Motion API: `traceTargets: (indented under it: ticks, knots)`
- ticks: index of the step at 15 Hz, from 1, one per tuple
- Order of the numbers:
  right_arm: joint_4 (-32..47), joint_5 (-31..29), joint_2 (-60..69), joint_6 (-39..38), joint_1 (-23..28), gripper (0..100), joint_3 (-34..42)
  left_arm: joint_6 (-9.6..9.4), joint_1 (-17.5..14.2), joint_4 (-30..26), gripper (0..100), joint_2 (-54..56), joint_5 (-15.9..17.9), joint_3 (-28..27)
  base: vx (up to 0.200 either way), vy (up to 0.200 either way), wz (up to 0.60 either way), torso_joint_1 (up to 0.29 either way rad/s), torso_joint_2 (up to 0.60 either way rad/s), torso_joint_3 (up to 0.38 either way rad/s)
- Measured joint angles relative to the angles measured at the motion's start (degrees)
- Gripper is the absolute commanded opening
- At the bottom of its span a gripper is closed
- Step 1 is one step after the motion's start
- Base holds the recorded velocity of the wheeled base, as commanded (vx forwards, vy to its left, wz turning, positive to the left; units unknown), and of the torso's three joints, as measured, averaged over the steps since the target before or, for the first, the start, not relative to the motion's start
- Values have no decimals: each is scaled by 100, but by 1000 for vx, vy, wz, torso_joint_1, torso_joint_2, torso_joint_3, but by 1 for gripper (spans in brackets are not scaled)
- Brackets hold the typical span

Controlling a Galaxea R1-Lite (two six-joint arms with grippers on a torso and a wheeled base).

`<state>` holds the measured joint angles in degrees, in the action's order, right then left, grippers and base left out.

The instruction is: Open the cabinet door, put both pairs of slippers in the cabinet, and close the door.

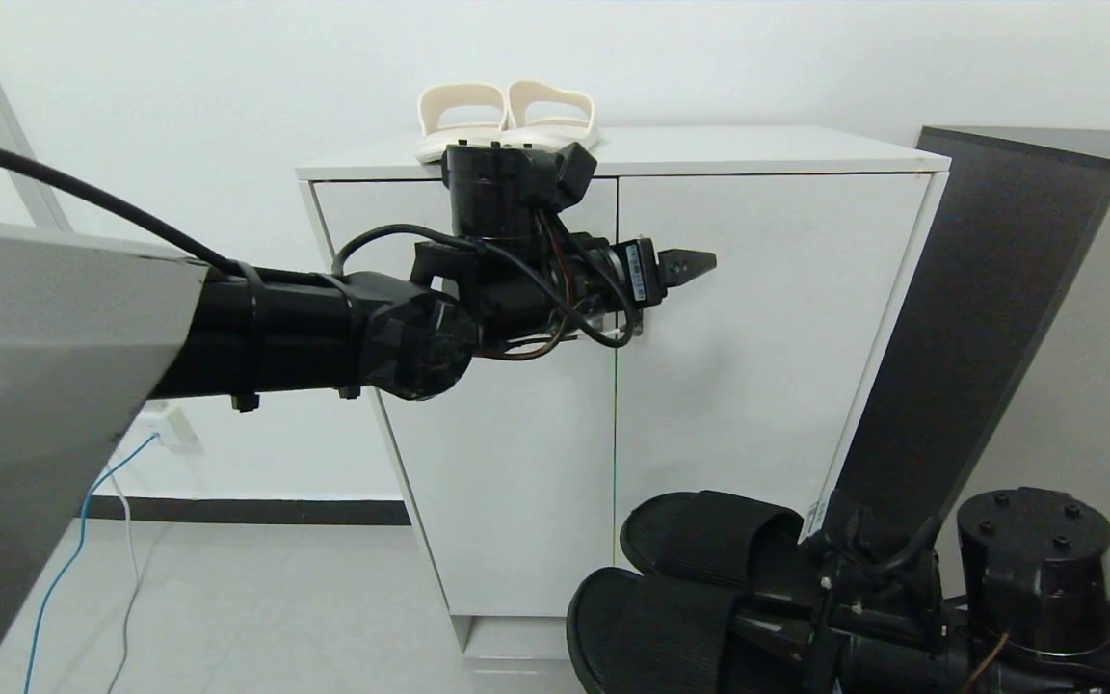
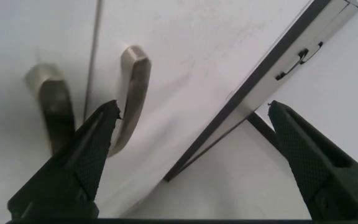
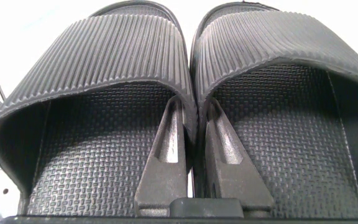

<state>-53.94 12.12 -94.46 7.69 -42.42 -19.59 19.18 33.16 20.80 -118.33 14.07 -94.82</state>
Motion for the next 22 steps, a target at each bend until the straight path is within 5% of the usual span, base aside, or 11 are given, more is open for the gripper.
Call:
traceTargets:
  ticks: [2,3,11,22]
  knots:
    - [2,0,0,7,1,0,9,17,0,2,100,-123,32,-129,0,0,0,0,0,0]
    - [0,-2,0,10,1,0,11,28,0,0,0,-168,33,-168,0,0,0,0,0,0]
    - [0,94,-10,7,-16,0,88,33,0,74,0,-88,22,113,0,0,0,0,0,0]
    - [-104,528,113,177,-263,0,418,20,319,1065,0,1698,232,2795,0,0,0,0,0,0]
